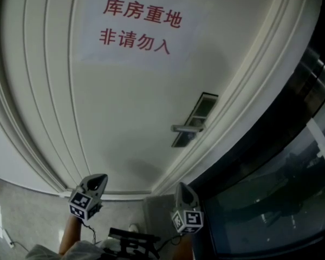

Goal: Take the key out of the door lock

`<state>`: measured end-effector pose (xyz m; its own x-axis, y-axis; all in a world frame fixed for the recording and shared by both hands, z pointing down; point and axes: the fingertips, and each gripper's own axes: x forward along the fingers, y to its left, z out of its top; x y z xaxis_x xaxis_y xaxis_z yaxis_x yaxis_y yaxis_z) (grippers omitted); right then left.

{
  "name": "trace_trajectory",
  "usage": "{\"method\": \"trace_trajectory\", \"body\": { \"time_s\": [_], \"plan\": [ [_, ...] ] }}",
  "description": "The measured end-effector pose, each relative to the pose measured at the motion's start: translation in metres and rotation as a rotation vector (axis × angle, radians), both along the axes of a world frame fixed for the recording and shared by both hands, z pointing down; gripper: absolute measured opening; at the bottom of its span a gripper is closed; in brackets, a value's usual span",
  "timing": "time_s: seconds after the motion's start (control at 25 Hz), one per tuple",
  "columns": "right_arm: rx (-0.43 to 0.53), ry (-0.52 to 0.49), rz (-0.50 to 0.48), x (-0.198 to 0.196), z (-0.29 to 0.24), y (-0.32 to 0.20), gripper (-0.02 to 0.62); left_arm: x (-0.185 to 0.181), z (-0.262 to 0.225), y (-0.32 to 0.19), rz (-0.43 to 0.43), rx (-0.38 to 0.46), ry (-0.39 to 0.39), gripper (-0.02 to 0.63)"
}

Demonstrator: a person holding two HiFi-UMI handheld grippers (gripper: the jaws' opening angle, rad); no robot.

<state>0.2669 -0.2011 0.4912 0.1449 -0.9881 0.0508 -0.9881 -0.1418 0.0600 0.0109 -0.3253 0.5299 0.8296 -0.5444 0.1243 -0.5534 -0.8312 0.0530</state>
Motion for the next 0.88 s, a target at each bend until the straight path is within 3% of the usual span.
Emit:
{"method": "trace_trajectory", "body": {
  "time_s": [0.88],
  "plan": [
    [-0.005,0.502,-0.017,0.065,-0.071,-0.083,0.014,0.041,0.0,-0.026,-0.094,-0.014,0.002,0.005]
  ]
}}
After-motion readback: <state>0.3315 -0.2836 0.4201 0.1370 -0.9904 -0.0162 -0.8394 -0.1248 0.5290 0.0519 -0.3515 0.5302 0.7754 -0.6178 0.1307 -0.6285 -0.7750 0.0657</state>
